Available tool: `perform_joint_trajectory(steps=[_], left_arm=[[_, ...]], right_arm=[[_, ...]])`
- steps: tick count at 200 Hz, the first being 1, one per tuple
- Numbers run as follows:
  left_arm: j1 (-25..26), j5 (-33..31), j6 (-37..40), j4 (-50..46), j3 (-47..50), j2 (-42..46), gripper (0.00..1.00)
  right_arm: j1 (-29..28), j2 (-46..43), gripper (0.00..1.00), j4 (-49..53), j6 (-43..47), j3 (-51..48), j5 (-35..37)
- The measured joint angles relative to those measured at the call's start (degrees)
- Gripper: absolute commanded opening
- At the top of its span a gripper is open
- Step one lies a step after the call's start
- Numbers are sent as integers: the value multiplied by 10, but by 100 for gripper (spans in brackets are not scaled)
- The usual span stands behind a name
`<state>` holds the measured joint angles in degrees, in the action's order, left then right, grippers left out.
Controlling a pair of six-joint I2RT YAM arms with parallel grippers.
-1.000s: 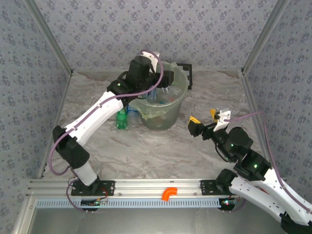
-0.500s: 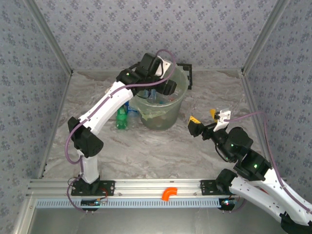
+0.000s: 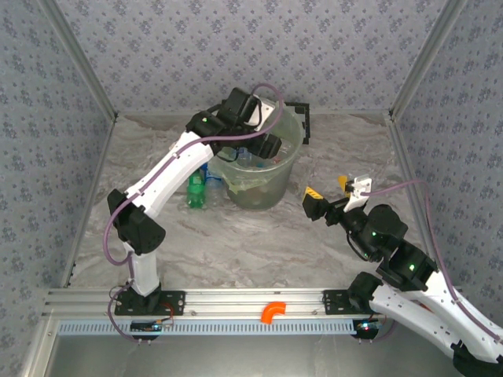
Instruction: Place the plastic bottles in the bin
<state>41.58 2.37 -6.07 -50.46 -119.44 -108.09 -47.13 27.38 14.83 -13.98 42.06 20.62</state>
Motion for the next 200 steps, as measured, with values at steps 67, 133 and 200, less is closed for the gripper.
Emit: perform_joint_trajectory(steps=[67, 133, 200], left_arm=[[2, 15, -4, -25, -180, -91, 86], [2, 8, 12, -85, -179, -115, 82], [2, -1, 16, -78, -42, -26, 82]], right_arm=[[0, 0, 99, 0, -1, 0, 0], [0, 0, 99, 0, -2, 0, 0], [-1, 0, 99, 0, -2, 0, 0]])
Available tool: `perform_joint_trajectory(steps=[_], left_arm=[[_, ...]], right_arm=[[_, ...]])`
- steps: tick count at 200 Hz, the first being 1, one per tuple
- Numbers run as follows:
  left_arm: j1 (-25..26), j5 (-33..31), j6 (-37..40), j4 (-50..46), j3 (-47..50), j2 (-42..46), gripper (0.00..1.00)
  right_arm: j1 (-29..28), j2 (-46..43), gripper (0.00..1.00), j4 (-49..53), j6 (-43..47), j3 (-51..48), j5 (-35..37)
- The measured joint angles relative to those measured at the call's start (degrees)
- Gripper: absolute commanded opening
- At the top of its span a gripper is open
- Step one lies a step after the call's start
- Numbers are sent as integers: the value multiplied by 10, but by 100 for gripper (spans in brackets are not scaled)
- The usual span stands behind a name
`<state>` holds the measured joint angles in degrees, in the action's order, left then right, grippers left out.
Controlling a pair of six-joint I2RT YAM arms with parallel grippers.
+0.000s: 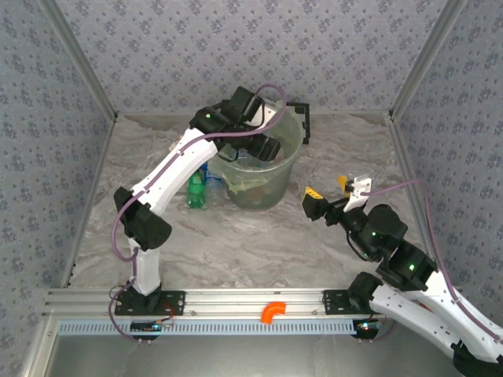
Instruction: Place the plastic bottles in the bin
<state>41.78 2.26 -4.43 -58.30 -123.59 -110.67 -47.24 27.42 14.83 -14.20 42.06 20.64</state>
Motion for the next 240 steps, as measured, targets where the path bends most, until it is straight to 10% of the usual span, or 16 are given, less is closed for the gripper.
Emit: perform_joint_trajectory(steps=[138, 240], left_arm=[[-8, -34, -42, 78, 94, 146, 100], [-171, -81, -165, 167, 428, 403, 100]], right_arm=[[-5, 9, 99, -3, -6, 0, -1], [-8, 54, 99, -45, -3, -5, -9]])
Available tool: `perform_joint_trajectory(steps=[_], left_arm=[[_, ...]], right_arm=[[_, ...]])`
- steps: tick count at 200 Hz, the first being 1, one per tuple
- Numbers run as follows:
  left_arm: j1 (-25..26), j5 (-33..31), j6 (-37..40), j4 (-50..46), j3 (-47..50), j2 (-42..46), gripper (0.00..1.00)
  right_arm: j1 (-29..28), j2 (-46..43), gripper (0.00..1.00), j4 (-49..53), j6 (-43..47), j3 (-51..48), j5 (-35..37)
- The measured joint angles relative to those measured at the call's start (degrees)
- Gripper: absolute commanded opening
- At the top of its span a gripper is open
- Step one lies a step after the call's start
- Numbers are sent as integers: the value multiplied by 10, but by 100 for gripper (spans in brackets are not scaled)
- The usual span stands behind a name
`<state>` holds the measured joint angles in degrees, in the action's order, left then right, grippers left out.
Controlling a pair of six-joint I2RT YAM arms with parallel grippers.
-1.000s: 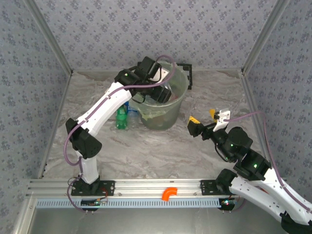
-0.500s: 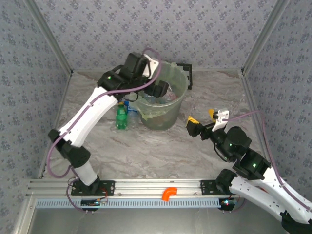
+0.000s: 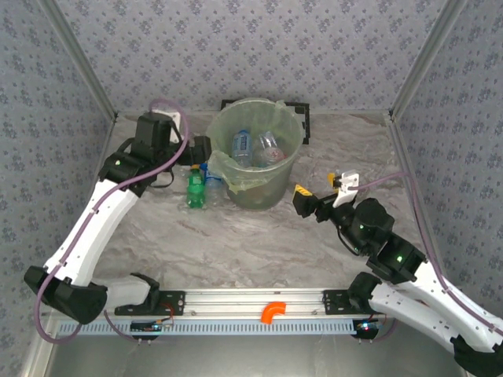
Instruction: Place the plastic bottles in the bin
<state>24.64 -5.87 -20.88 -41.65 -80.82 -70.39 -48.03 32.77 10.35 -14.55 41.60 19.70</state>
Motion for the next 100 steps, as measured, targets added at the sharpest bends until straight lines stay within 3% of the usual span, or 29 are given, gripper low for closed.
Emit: perform_joint_trajectory(steps=[47, 100], left_arm=[[-81, 24, -32, 22, 125, 11, 93], [-113, 100, -58, 64, 181, -86, 83]], right_arm=[[2, 0, 99, -9, 8, -17, -7], [16, -10, 99, -21, 20, -39, -65]])
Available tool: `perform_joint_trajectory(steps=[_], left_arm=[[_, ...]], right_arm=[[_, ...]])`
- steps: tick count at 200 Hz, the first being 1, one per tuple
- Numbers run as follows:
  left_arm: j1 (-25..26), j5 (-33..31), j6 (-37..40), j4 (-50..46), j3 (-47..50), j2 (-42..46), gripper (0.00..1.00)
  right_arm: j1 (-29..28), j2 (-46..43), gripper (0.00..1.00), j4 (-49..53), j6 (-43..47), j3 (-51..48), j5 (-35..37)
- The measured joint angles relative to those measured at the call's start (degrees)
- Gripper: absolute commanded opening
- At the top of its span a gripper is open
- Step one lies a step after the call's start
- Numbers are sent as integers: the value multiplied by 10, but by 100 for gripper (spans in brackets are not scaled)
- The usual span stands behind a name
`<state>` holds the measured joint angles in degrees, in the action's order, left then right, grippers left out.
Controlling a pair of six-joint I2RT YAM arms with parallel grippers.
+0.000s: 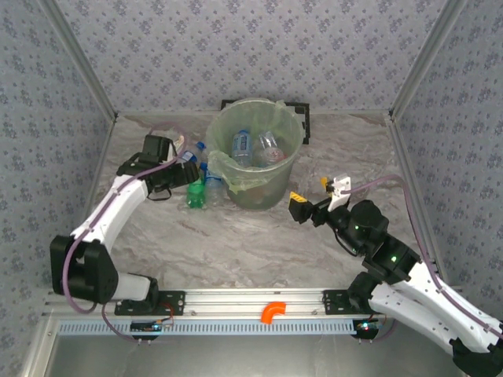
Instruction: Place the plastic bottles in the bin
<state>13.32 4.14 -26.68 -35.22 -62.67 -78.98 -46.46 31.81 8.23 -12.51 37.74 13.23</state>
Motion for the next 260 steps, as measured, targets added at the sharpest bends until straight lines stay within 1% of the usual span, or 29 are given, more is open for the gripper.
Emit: perform_joint_trajectory(steps=[15, 23, 31, 73, 117, 173, 182, 189, 208, 224, 260], left_arm=[[-1, 18, -4, 13, 0, -30, 81], [-1, 26, -7, 20, 0, -47, 77], [-1, 30, -10, 25, 0, -63, 76], [-3, 40, -10, 41, 0, -119, 76], [-6, 40, -8, 42, -1, -157, 77], [-7, 40, -8, 52, -3, -199, 75], [-7, 40, -8, 55, -3, -205, 74], [-9, 40, -8, 55, -3, -207, 69], [-10, 40, -7, 58, -3, -209, 67], [-10, 40, -5, 60, -3, -209, 57], [-10, 38, -9, 59, -2, -195, 57]], right_arm=[[3, -5, 99, -3, 2, -5, -11], [5, -9, 99, -5, 4, -8, -14], [8, -14, 99, -7, 4, -11, -18], [18, -33, 99, -12, 5, -23, -26], [25, -35, 99, -12, 5, -24, -29], [27, -41, 99, -12, 5, -24, -37], [27, -41, 99, -12, 5, -24, -37], [27, -41, 99, -12, 5, -24, -37], [27, -45, 99, -12, 5, -24, -36], [27, -48, 99, -12, 5, -24, -36], [27, -54, 99, -12, 5, -24, -35]])
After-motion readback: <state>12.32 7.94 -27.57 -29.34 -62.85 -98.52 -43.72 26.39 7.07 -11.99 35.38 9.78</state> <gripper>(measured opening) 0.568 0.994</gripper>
